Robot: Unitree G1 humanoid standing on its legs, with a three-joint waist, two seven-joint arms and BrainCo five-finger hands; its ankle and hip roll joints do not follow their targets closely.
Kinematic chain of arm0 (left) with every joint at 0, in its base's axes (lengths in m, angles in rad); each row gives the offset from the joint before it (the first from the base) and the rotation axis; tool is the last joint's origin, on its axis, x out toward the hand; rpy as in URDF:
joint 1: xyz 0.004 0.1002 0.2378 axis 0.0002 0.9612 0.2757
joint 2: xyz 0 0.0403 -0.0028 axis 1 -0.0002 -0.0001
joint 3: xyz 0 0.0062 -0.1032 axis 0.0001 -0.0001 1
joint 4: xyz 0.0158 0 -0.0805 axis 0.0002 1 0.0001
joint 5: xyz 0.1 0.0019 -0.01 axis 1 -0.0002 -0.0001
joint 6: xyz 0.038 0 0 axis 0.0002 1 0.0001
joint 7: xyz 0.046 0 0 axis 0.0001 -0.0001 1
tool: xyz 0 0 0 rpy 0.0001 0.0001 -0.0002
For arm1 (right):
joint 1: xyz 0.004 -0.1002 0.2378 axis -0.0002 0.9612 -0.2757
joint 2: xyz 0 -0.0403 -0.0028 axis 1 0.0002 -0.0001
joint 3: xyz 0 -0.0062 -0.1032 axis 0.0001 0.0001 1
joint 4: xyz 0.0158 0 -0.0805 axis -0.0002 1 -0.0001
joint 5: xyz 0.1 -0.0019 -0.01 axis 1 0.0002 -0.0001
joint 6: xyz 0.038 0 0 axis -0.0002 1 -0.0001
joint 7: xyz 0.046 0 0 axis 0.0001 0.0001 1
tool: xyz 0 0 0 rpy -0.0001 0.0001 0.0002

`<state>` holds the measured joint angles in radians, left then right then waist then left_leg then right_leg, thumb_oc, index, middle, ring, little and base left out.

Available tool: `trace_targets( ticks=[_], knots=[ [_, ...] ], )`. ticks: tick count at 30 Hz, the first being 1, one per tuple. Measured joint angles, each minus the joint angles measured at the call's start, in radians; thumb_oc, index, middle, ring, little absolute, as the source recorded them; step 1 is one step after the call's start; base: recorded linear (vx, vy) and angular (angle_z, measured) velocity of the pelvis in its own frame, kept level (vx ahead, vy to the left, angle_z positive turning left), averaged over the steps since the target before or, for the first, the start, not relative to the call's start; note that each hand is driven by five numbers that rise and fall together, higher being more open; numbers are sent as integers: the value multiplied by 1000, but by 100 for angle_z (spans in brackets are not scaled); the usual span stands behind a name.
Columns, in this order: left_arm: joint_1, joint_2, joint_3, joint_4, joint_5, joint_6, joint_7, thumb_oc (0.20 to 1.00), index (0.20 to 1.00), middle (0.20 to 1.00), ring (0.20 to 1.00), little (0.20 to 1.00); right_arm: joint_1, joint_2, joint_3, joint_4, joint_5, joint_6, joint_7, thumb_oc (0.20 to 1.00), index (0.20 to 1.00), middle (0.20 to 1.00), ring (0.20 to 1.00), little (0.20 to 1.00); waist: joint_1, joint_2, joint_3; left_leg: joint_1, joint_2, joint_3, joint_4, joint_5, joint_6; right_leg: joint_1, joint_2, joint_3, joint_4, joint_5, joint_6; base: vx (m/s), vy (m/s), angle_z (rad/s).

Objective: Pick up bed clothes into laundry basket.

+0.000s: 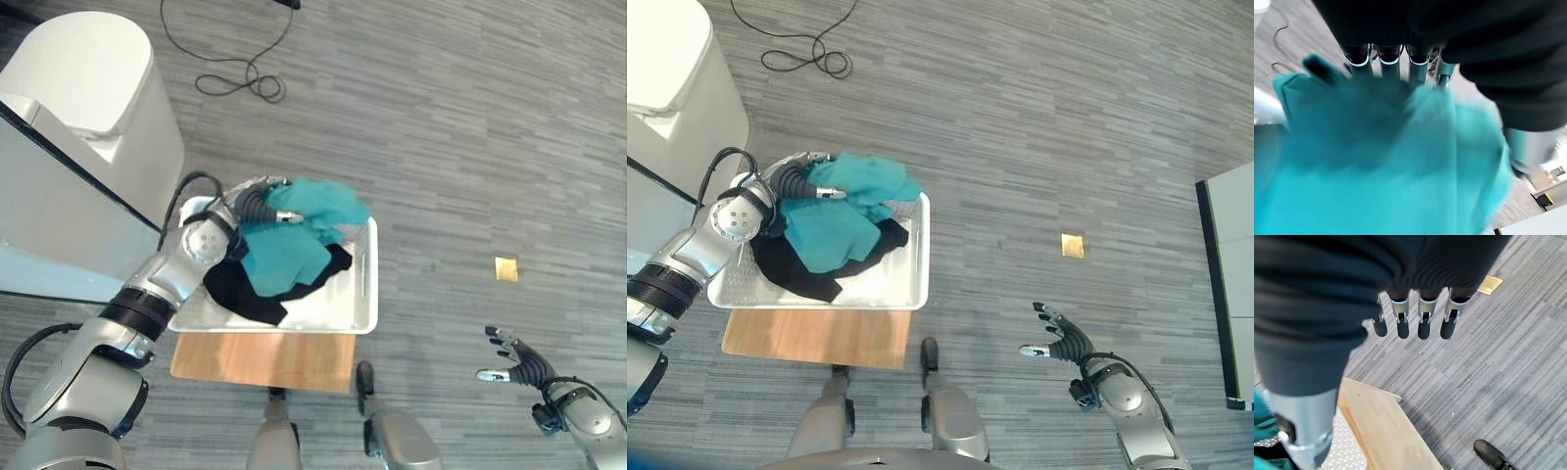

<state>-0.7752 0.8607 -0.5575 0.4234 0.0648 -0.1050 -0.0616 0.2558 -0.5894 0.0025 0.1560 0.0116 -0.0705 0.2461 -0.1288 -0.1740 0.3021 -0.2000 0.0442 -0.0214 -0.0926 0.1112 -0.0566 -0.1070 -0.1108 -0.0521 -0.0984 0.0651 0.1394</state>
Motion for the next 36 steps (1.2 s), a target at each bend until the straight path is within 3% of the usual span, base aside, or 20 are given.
trace_targets(
  ticks=[6, 8, 13, 17, 19, 20, 21, 24, 27, 30, 36],
  knots=[
    [18, 94, -3, -215, 37, -16, -28, 1000, 1000, 1000, 1000, 1000, 9, -3, -23, -13, -12, 1, 2, 1000, 1000, 1000, 1000, 1000, 3, 58, 5, 15, 0, -13, 0, 1, -2, 22, 1, -9, 0, 0, 0, 2, 0, 5],
    [19, 95, -2, -235, 37, -26, -34, 1000, 1000, 1000, 1000, 1000, 9, -4, -26, -21, -12, 1, 3, 1000, 1000, 1000, 1000, 1000, 13, 66, 3, 18, 0, -15, 0, 2, -2, 25, 1, -12, 0, -1, 0, 2, -1, 3],
    [42, 193, -4, -370, 26, -64, -102, 1000, 1000, 1000, 1000, 1000, 7, -5, -36, -25, -14, 1, 5, 1000, 1000, 1000, 1000, 1000, 29, 76, -1, 37, -2, -21, 0, 5, -1, 50, 0, -20, -1, -1, 0, 16, -2, 3],
    [231, 196, 151, -451, -57, -96, -113, 1000, 1000, 1000, 1000, 1000, 6, -3, -55, -31, -14, 0, 6, 1000, 1000, 1000, 1000, 1000, 39, 94, -18, 60, -4, -25, 0, 1, -5, 74, -2, -23, -1, -7, 0, 53, -4, 5],
    [359, 140, 256, -452, -119, -102, -110, 1000, 1000, 1000, 1000, 1000, 12, -2, -69, -29, -14, 1, 5, 1000, 1000, 1000, 1000, 1000, 53, 111, -29, 69, -4, -31, -1, -6, -11, 90, -2, -26, -1, -11, -2, 82, -14, 6],
    [458, 68, 358, -450, -167, -110, -100, 1000, 1000, 1000, 1000, 1000, 13, 4, -77, -28, -14, 1, 3, 1000, 1000, 1000, 1000, 1000, 53, 119, -35, 82, -5, -33, -6, -10, -11, 103, -3, -27, -1, -14, -2, 116, -40, 12],
    [643, -115, 528, -444, -254, -120, -80, 1000, 1000, 1000, 1000, 1000, 21, 20, -82, -21, -14, 2, 1, 1000, 1000, 1000, 1000, 1000, 56, 129, -60, 93, -3, -37, -6, -24, -4, 125, -5, -32, -1, -26, -2, 76, -35, 9],
    [936, -367, 707, -394, -370, -127, -52, 1000, 1000, 1000, 1000, 1000, 62, 89, -95, -10, -12, 0, -3, 1000, 1000, 1000, 1000, 1000, 94, 133, -114, 123, -2, -49, -6, -38, -3, 162, -2, -50, -1, -53, -9, 56, -20, 15],
    [1078, -386, 724, -343, -378, -89, -44, 1000, 1000, 1000, 1000, 1000, 95, 114, -115, 14, -11, 0, -2, 1000, 1000, 1000, 1000, 1000, 130, 128, -143, 133, -1, -51, -1, -37, 10, 178, 0, -73, 0, -61, -13, 28, -27, 26],
    [1103, -496, 786, -248, -446, -93, -39, 1000, 1000, 1000, 1000, 1000, 74, 150, -149, 24, -1, 0, -19, 1000, 1000, 1000, 1000, 1000, 149, 131, -184, 136, -8, -51, -6, -36, 11, 191, -5, -78, -1, -65, -9, -6, -5, 11],
    [1120, -557, 706, -213, -458, -91, -29, 1000, 1000, 1000, 1000, 1000, 78, 239, -140, 60, 120, -3, -61, 1000, 1000, 1000, 1000, 1000, 151, 136, -246, 142, -16, -64, -6, -36, 12, 205, -10, -89, -1, -73, -8, -1, -3, 6]
  ],
)
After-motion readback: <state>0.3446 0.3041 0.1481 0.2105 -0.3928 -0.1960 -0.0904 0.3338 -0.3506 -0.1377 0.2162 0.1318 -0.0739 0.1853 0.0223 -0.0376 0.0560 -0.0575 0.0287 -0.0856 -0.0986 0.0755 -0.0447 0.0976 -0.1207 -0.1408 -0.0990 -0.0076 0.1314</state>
